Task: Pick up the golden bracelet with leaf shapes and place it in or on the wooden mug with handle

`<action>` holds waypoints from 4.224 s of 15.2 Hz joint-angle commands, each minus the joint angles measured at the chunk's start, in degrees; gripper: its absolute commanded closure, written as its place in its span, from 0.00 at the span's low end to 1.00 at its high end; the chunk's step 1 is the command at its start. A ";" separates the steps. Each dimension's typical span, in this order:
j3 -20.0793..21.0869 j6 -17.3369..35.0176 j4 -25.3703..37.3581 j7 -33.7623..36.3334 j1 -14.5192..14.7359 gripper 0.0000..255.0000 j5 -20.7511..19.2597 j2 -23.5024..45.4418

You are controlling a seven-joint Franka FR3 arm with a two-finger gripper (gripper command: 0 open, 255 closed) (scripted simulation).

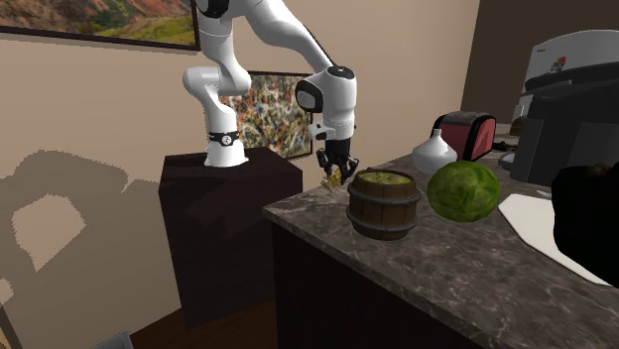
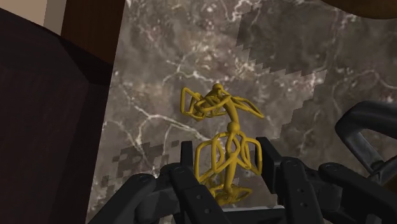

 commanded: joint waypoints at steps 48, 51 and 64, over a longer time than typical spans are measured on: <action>1.01 -35.24 43.87 6.37 5.01 1.00 -4.05 8.32; 0.78 -33.40 42.67 6.14 5.02 1.00 -4.30 9.05; -0.10 -27.64 39.78 5.51 5.34 1.00 -5.30 12.16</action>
